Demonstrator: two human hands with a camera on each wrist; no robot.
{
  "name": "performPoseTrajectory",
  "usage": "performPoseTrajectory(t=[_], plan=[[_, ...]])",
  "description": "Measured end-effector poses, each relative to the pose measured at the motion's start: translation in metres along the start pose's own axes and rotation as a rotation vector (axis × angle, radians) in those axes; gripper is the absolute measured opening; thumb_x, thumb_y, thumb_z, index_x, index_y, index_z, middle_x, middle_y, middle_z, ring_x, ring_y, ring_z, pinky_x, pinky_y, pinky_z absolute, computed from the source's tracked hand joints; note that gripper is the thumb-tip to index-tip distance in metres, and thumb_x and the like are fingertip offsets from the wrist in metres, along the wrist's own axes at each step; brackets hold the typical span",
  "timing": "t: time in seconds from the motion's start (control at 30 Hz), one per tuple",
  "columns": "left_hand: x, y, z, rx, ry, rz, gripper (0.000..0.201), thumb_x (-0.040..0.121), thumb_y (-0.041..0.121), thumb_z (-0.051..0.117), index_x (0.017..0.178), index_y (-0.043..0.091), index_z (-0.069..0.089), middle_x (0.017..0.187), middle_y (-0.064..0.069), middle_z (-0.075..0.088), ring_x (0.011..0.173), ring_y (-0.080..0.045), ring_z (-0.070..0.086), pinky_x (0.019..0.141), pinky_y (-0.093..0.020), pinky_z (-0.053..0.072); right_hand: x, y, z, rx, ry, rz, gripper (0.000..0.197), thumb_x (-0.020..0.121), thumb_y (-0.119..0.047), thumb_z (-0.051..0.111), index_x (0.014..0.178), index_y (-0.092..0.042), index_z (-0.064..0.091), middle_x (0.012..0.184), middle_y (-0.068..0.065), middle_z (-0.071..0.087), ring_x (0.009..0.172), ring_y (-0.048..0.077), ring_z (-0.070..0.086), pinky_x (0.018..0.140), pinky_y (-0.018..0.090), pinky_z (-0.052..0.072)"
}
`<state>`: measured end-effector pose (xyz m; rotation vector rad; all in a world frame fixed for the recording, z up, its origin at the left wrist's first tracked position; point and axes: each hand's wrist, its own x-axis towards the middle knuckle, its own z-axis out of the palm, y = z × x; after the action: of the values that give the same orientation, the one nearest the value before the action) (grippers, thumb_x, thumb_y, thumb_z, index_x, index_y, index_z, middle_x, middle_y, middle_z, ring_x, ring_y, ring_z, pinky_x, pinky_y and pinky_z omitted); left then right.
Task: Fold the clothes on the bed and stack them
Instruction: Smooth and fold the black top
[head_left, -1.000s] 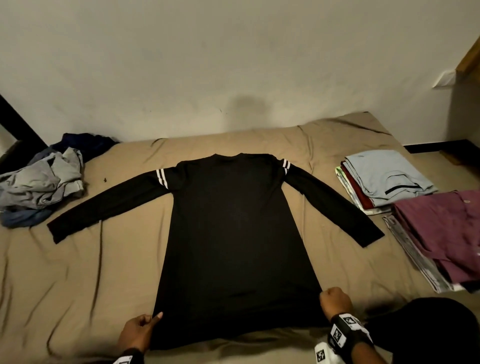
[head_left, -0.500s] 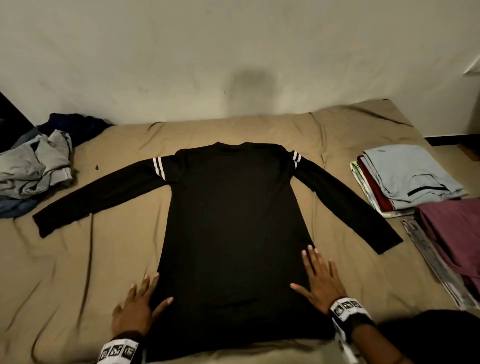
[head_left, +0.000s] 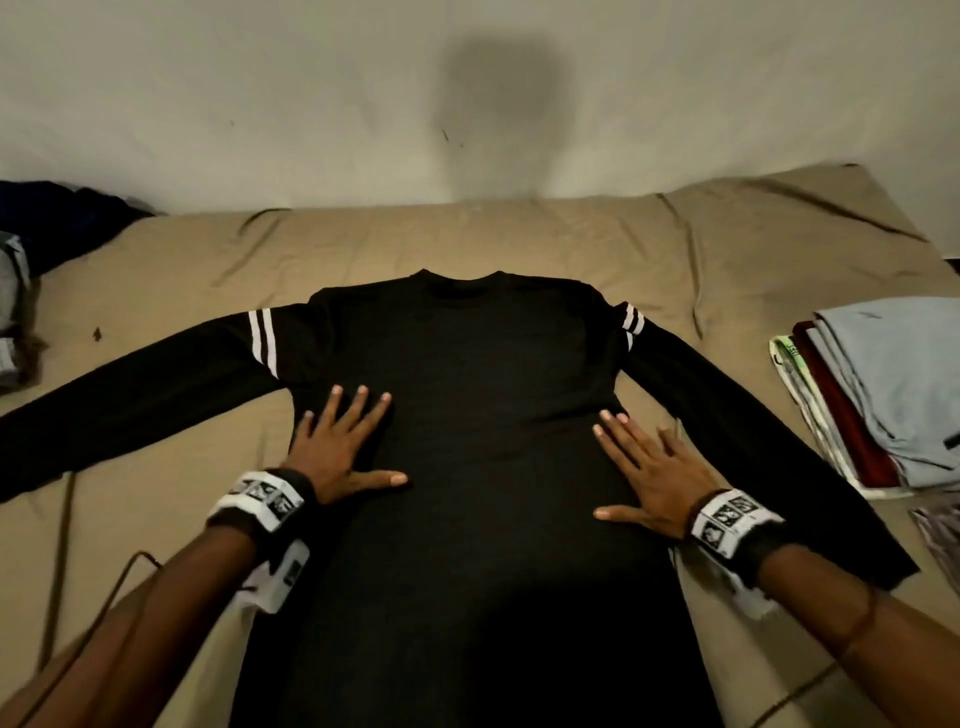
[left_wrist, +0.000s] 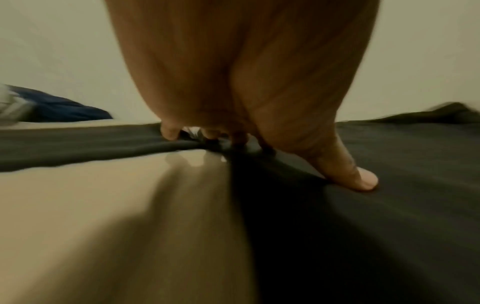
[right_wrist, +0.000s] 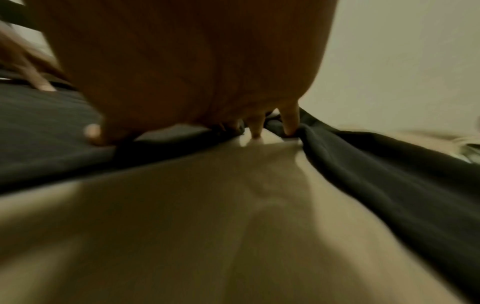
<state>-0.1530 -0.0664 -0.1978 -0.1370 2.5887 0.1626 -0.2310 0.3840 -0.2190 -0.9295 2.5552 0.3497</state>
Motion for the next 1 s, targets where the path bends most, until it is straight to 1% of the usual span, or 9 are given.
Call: performPoseTrajectory(t=[0.1,0.17,0.27,0.4,0.5,0.57,0.7,0.83,1.0], plan=[[0.036,-0.071,-0.024,0.017,-0.009,-0.282,0.127,0.052,0.101,0.036,0.159,0.046,-0.007,0.17,0.003,-0.013,0.156,-0.036,-0.007,0.117,-0.072,0.014,0.014,0.012,-0.034,-0.122,0.096,0.01,0.107,0.088,-0.086,0.008,0.15,-0.006,0.044,0.153,0.014,0.046,0.134,0.034,0.049,0.111,0.055,0.034],[0.052,-0.102,-0.042,-0.142,0.016,-0.516,0.131,0.051,0.095,0.045,0.162,0.04,0.005,0.171,-0.007,-0.001,0.154,-0.042,0.001,0.116,-0.074,0.013,0.041,0.005,-0.059,-0.151,0.273,-0.018,0.086,0.096,-0.074,0.019,0.125,-0.008,0.065,0.127,0.014,0.065,0.12,0.034,0.056,0.105,0.051,0.038],[0.058,-0.079,-0.055,0.01,0.168,-0.547,0.138,0.046,0.098,0.039,0.161,0.025,0.017,0.165,-0.021,0.018,0.153,-0.045,0.006,0.116,-0.071,0.018,0.099,-0.001,-0.086,-0.12,0.261,-0.126,0.083,0.096,-0.073,0.023,0.153,-0.015,0.038,0.161,0.014,0.033,0.149,0.035,0.027,0.118,0.051,0.027],[0.081,-0.023,-0.053,0.046,0.105,-0.118,0.121,0.058,0.095,0.053,0.156,0.054,-0.004,0.171,-0.004,-0.003,0.156,-0.037,-0.006,0.112,-0.077,0.011,0.191,0.031,-0.099,0.163,-0.073,0.122,0.095,0.083,-0.088,0.019,0.158,-0.038,-0.012,0.167,-0.007,-0.019,0.155,0.027,-0.014,0.121,0.061,0.007],[0.123,-0.035,-0.06,-0.104,-0.007,-0.3,0.113,0.065,0.096,0.05,0.155,0.056,-0.005,0.171,0.001,-0.009,0.155,-0.042,-0.002,0.111,-0.08,0.009,0.239,0.048,-0.118,0.356,-0.166,0.296,0.107,0.081,-0.088,0.036,0.159,-0.034,-0.012,0.167,-0.005,-0.021,0.153,0.033,-0.016,0.123,0.059,0.001],[0.129,-0.045,-0.074,-0.159,-0.015,-0.393,0.131,0.05,0.107,0.038,0.159,0.048,-0.004,0.171,-0.006,-0.007,0.155,-0.042,-0.002,0.114,-0.077,0.011,0.251,0.04,-0.13,0.353,-0.204,0.326,0.111,0.079,-0.087,0.044,0.159,-0.034,-0.012,0.167,0.001,-0.02,0.153,0.038,-0.014,0.122,0.061,0.002],[0.079,-0.006,-0.065,-0.096,0.049,-0.348,0.102,0.081,0.084,0.049,0.161,0.041,0.003,0.171,-0.007,0.003,0.156,-0.035,-0.004,0.114,-0.075,0.009,0.197,-0.008,-0.123,0.266,-0.099,0.294,0.095,0.09,-0.077,0.041,0.16,-0.035,-0.009,0.167,0.008,-0.019,0.154,0.035,-0.014,0.117,0.07,0.003],[-0.056,0.03,0.011,-0.23,0.11,-0.215,0.099,0.086,0.076,0.054,0.161,0.042,-0.001,0.17,-0.01,0.005,0.157,-0.031,-0.004,0.121,-0.061,0.019,0.066,-0.094,-0.074,0.318,-0.009,0.178,0.092,0.092,-0.076,0.032,0.158,-0.034,-0.017,0.164,0.01,-0.027,0.152,0.031,-0.021,0.121,0.064,0.002],[-0.238,0.04,0.141,-0.325,-0.053,-0.455,0.113,0.084,0.08,0.052,0.156,0.038,-0.024,0.167,-0.016,-0.012,0.156,-0.034,-0.004,0.122,-0.051,0.023,-0.116,-0.172,0.012,0.371,-0.256,0.243,0.096,0.086,-0.084,0.026,0.146,-0.038,-0.034,0.149,0.004,-0.046,0.148,0.028,-0.03,0.116,0.067,-0.003]])
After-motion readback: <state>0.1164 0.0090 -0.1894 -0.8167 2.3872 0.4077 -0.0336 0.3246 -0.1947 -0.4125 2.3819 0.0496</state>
